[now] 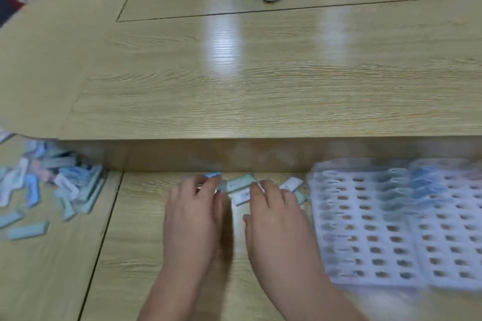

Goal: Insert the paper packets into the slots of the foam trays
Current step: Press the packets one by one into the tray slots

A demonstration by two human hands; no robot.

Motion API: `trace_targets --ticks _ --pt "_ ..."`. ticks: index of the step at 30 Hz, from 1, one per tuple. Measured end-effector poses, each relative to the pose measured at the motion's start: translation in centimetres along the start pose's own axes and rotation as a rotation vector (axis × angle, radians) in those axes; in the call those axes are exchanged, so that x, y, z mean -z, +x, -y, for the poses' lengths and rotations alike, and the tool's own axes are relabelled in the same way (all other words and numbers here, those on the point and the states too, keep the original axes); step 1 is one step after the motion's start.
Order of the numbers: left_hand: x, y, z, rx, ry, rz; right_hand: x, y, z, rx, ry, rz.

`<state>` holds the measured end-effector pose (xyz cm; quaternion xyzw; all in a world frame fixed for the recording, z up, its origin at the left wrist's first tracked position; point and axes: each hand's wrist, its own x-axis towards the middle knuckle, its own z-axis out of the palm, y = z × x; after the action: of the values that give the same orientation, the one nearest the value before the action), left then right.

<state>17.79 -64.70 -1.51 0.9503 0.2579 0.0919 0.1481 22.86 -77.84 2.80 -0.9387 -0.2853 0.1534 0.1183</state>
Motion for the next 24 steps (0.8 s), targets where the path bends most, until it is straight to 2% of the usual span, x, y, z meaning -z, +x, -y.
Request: trace_targets --ticks 5,11,17,21,24 --pt "-0.2 1.5 0.4 -0.109 -0.019 0.011 -0.7 2.9 -0.6 -0.078 -0.246 -0.074" --pt "0.1 1.9 -1.1 -0.331 -0.028 0.088 -0.3 2.5 -1.2 -0.107 -0.308 -0.001" --pt "-0.5 0.9 -1.4 -0.283 0.026 0.198 0.0 2.9 -1.9 -0.085 -0.319 0.075" --pt "0.4 -0.6 0.0 -0.029 -0.093 0.227 -0.4 3.8 -2.2 0.042 -0.315 0.010" --pt "1.4 -1.6 1.3 0.081 -0.175 0.216 -1.0 3.8 -1.6 0.157 -0.219 0.010"
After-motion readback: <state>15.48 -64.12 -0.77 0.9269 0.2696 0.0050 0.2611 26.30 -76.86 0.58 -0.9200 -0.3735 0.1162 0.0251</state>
